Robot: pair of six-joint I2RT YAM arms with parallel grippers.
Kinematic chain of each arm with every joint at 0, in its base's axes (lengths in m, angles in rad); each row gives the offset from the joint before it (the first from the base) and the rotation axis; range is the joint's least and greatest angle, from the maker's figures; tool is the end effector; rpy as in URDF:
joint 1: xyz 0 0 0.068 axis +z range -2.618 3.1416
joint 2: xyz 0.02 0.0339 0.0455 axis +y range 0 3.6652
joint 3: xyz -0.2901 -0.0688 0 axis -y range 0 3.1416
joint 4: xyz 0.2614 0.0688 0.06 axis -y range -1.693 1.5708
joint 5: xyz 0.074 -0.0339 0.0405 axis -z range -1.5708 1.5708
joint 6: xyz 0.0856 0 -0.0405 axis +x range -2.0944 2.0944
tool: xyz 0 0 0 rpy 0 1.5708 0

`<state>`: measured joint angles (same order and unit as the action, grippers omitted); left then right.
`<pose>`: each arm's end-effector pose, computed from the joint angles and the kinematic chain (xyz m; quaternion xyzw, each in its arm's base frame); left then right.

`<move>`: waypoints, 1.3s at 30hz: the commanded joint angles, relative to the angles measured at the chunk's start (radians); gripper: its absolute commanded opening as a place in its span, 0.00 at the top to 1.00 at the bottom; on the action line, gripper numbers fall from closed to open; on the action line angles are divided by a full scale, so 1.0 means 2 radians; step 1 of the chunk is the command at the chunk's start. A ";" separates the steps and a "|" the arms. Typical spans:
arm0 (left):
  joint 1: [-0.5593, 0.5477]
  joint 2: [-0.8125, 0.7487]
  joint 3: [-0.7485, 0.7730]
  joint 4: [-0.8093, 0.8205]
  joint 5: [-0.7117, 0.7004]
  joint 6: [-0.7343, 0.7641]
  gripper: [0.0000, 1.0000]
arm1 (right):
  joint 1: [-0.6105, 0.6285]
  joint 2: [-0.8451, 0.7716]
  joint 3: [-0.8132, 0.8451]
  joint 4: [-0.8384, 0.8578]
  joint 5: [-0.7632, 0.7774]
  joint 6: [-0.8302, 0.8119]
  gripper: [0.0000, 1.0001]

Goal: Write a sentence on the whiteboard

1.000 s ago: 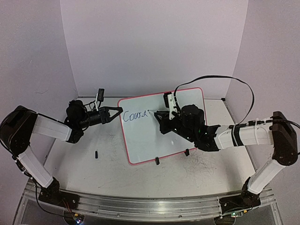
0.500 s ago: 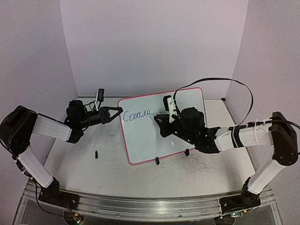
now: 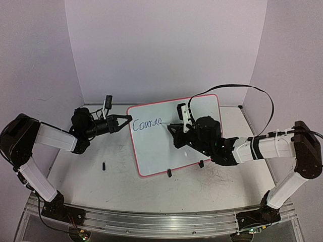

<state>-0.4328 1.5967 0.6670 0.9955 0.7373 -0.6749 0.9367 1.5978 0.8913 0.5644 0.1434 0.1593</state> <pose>0.3108 -0.2070 0.2389 0.1841 0.6646 -0.5676 0.4496 0.2603 0.3333 0.2570 -0.2422 0.7152 0.2942 0.5860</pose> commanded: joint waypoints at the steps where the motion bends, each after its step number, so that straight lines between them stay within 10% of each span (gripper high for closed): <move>1: -0.007 -0.001 0.005 0.004 0.017 -0.012 1.00 | -0.006 -0.004 0.012 0.000 0.027 0.002 1.00; 39: -0.008 -0.002 0.007 0.005 0.017 -0.012 1.00 | -0.007 -0.006 -0.005 -0.014 0.003 0.008 1.00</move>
<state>-0.4328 1.5967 0.6670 0.9948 0.7349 -0.6773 0.9257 1.6011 0.9033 0.5641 0.1428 0.1606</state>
